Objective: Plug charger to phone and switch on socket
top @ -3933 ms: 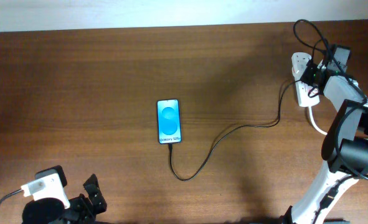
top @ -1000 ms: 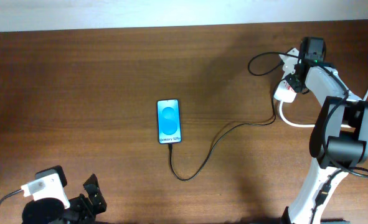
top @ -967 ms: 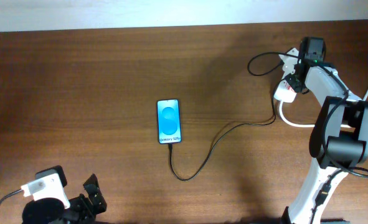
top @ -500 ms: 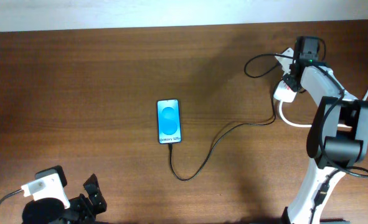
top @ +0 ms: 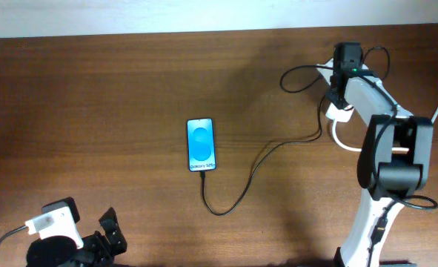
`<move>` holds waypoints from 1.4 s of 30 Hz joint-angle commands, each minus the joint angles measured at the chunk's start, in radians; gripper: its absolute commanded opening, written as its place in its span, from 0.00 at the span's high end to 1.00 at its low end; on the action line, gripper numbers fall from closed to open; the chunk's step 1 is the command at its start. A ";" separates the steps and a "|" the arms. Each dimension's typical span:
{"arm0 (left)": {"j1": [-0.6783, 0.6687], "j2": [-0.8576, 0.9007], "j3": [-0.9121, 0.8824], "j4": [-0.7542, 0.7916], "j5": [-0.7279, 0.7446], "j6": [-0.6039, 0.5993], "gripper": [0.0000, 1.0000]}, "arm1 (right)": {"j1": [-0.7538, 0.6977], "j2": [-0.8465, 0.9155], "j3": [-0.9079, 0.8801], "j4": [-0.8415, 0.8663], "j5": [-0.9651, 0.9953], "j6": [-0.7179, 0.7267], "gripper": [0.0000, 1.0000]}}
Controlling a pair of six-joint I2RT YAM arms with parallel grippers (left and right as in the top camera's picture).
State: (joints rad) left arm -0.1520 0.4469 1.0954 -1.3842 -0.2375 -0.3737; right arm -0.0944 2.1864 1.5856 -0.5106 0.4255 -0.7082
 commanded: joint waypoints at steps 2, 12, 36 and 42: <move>0.000 -0.005 -0.002 0.003 -0.014 0.012 0.01 | -0.011 -0.187 -0.009 -0.003 -0.139 0.314 0.96; 0.000 -0.005 -0.002 0.003 -0.014 0.012 0.01 | 0.014 -0.221 -0.009 -0.093 -0.288 0.885 0.96; 0.000 -0.005 -0.002 0.003 -0.014 0.012 0.01 | -0.036 -0.331 -0.009 -0.220 -0.430 1.014 0.96; 0.000 -0.005 -0.002 0.003 -0.014 0.011 0.01 | -0.037 -0.338 -0.009 -0.260 -0.452 1.013 0.96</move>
State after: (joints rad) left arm -0.1520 0.4469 1.0954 -1.3842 -0.2375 -0.3737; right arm -0.1349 1.8660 1.5745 -0.7742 -0.0143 0.2928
